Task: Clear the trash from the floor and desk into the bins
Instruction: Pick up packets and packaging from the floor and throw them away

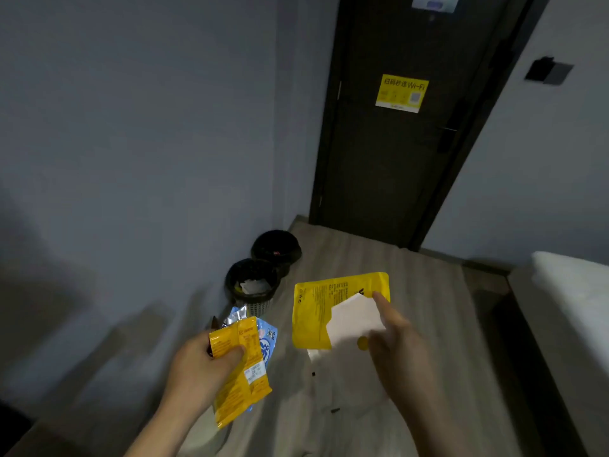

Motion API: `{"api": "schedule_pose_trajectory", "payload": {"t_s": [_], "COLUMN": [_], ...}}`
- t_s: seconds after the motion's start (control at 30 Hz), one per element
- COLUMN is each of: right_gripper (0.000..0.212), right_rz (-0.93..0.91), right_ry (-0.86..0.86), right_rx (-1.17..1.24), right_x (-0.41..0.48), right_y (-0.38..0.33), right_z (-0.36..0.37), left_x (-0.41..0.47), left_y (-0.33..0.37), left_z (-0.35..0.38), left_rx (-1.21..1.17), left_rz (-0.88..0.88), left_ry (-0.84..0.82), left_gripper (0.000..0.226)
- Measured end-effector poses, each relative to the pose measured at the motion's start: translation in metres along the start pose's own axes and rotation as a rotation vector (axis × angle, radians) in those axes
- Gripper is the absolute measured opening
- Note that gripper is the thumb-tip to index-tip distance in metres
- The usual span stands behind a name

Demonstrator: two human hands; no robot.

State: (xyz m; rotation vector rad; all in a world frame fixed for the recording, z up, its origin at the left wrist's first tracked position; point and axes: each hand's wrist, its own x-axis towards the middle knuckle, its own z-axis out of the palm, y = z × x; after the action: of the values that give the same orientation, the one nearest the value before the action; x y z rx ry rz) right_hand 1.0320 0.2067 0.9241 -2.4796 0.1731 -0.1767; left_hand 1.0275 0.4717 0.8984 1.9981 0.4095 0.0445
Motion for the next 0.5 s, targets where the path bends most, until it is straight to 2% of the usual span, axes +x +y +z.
{"api": "schedule_pose_trajectory", "payload": {"t_s": [0.13,0.27,0.5], "right_gripper": [0.063,0.062,0.061], "right_rz": [-0.024,-0.059,-0.100], "right_ry": [-0.001,-0.021,-0.100], "right_rx": [0.052,0.087,0.097], "right_x": [0.081,0.152,0.242], "right_y": [0.007,0.014,0.033], "right_z": [0.004,0.001,0.013], "left_x": [0.062,0.113,0.185], "left_y": [0.029,0.059,0.075], "left_z": [0.030,0.054,0.093], "left_rx": [-0.019,-0.035,-0.060], "left_rz": [-0.014,-0.042,-0.067], "left_ry": [0.020,0.053,0.052], "left_gripper": [0.008,0.014,0.017]}}
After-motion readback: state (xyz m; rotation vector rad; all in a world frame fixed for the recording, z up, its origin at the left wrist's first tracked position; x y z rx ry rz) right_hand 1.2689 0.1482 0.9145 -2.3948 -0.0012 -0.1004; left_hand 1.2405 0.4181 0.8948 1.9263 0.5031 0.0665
